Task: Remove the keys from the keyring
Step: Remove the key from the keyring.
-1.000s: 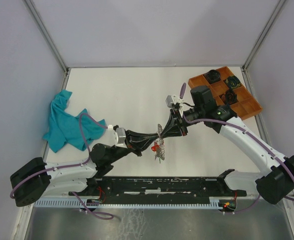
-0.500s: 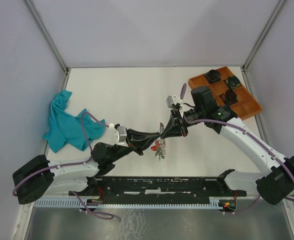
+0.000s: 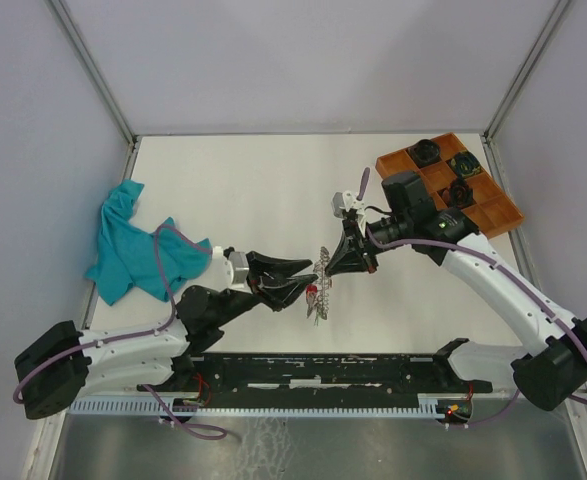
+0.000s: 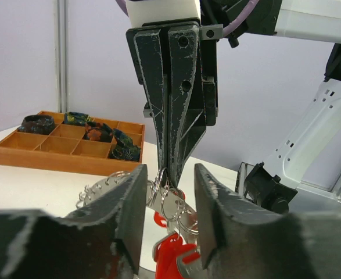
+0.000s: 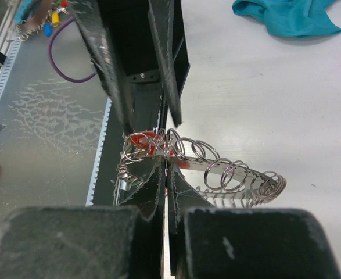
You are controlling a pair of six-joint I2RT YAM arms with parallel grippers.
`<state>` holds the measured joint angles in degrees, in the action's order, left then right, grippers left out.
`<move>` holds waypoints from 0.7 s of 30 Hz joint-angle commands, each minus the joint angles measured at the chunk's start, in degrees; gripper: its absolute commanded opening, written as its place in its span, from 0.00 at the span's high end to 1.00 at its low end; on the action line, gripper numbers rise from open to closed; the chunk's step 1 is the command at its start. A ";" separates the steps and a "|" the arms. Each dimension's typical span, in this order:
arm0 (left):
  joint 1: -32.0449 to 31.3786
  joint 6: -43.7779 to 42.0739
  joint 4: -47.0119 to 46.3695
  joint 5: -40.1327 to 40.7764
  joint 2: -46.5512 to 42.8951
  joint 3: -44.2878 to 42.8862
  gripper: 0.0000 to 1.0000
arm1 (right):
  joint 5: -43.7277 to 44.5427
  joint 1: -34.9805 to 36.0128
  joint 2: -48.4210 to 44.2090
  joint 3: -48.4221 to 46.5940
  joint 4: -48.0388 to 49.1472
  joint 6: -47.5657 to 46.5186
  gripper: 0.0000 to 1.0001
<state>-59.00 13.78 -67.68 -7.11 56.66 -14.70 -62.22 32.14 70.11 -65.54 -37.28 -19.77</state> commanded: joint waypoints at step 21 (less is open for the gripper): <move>-0.06 -14.84 33.20 -9.64 -3.61 -12.04 0.69 | 21.33 8.69 7.11 -16.30 -26.42 -21.25 0.99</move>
<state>-59.00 1.02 -34.92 -12.64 51.13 -24.14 -42.41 40.16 77.10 -78.52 -61.95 -38.39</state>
